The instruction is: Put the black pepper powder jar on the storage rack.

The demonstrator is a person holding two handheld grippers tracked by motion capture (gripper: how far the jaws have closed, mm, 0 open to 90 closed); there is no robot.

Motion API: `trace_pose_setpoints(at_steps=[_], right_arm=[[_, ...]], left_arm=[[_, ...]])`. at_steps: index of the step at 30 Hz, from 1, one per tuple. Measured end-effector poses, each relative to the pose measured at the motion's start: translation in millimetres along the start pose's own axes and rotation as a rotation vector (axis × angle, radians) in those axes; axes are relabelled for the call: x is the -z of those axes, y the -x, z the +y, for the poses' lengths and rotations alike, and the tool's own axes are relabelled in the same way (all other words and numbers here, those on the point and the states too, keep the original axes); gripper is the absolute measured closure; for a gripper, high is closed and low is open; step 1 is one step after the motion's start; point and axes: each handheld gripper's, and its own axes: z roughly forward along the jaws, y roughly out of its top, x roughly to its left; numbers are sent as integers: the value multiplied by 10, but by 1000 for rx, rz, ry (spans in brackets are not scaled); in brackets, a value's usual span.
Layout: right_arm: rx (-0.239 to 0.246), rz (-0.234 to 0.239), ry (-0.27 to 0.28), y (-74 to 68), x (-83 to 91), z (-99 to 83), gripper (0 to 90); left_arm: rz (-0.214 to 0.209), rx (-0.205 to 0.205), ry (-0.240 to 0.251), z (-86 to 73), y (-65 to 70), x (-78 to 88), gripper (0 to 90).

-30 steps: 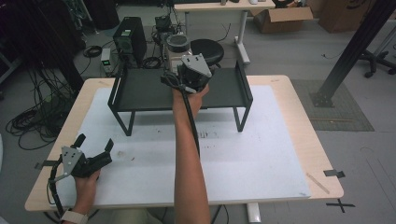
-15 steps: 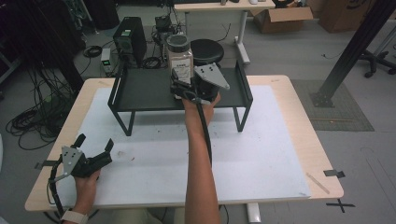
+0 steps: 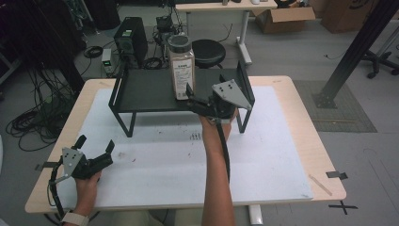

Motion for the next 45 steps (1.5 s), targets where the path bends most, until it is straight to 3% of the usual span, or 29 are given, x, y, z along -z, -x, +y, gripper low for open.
trace_pose_setpoints(at_steps=[16, 27, 36, 45], right_arm=[[18, -17, 28, 116, 399, -260, 0], [28, -41, 49, 223, 702, -574, 0], [30, -64, 26, 309, 877, -767, 0], [17, -84, -4, 396, 946, -973, 0]], left_arm=[[0, 2, 1, 0, 2, -2, 5], [0, 1, 0, 0, 1, -1, 5], [0, 3, 2, -1, -1, 1, 5], [0, 7, 5, -1, -4, 3, 4]])
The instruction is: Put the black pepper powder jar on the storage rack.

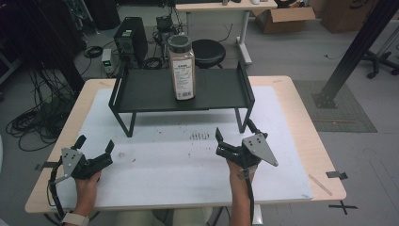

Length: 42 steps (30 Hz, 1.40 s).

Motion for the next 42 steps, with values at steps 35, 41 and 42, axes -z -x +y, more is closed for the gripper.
trace_pose_setpoints(at_steps=[35, 41, 42], right_arm=[[-14, -66, -29, 184, 108, -703, 0], [11, -66, -47, 159, 90, -704, 0], [8, -67, -43, 162, 95, -706, 0]], left_arm=[[0, -8, -4, 1, 7, -4, 5], [0, -8, -5, 1, 8, -4, 5], [0, -9, -5, 1, 8, -5, 5]])
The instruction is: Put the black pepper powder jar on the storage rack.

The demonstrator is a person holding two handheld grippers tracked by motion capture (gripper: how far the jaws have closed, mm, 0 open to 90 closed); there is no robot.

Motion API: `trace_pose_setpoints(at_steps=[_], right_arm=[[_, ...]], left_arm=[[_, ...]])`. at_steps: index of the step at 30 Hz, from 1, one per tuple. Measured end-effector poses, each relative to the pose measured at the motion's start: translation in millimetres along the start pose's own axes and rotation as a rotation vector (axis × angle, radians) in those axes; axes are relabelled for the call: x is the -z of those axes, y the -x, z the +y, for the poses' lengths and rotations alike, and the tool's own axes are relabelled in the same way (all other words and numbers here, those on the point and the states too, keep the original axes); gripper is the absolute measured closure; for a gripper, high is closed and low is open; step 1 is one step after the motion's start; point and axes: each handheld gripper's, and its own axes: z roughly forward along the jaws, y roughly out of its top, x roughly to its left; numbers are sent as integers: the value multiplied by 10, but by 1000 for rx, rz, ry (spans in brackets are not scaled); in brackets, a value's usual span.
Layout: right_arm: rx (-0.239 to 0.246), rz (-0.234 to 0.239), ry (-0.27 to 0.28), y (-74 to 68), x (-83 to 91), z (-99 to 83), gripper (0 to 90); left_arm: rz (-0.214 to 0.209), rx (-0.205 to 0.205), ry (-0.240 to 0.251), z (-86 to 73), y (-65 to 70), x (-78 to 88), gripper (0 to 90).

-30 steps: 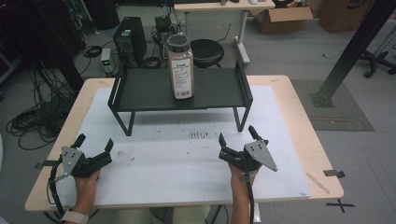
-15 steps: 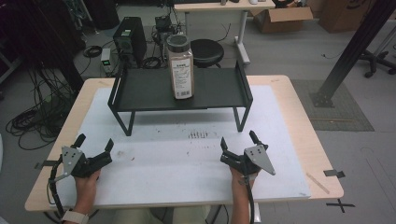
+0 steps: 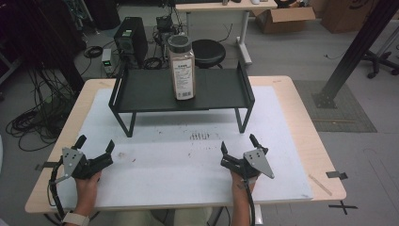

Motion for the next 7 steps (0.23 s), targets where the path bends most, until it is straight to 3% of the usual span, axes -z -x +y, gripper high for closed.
trace_pose_setpoints(at_steps=[7], right_arm=[[9, -1, 9, -9, 8, -4, 0]], left_arm=[[0, 1, 3, -2, 0, 3, 5]])
